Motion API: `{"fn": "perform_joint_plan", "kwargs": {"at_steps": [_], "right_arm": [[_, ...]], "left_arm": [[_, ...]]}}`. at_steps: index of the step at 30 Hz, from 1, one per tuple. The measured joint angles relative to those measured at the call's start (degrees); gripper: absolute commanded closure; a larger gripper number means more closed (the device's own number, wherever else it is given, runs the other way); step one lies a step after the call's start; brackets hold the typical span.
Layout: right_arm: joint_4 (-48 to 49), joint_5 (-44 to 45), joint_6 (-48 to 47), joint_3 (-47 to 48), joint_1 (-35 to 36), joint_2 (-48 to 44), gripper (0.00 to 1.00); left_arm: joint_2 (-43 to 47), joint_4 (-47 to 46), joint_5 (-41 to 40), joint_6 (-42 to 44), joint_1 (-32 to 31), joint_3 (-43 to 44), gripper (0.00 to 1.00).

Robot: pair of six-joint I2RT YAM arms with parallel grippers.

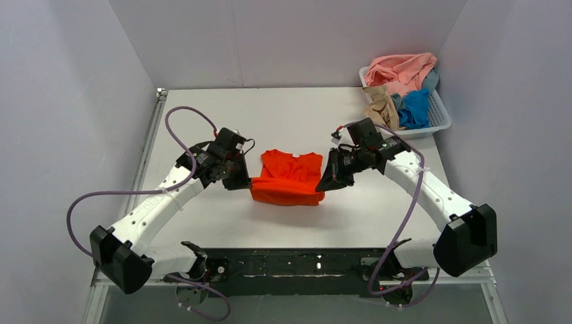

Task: Fold and stack the t-shirts
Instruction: Fold the long partially folded tshirt into a neat square

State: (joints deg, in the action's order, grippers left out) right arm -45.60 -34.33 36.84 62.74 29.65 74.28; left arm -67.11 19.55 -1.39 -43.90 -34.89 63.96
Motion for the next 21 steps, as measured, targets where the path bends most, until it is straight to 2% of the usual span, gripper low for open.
{"fn": "perform_joint_plan", "kwargs": {"at_steps": [6, 15, 21], "right_arm": [[1.0, -5.2, -2.2, 2.6, -4.3, 5.4, 0.99], [10.6, -12.0, -0.5, 3.2, -10.6, 12.2, 0.99], [15.6, -13.9, 0.6, 3.2, -14.4, 18.2, 0.99]], "left_arm": [[-7.1, -1.5, 0.0, 1.7, 4.1, 5.3, 1.00], [-14.9, -4.7, 2.8, 1.7, 9.4, 10.8, 1.00], [-25.1, -7.1, 4.3, 1.8, 10.9, 17.2, 1.00]]}}
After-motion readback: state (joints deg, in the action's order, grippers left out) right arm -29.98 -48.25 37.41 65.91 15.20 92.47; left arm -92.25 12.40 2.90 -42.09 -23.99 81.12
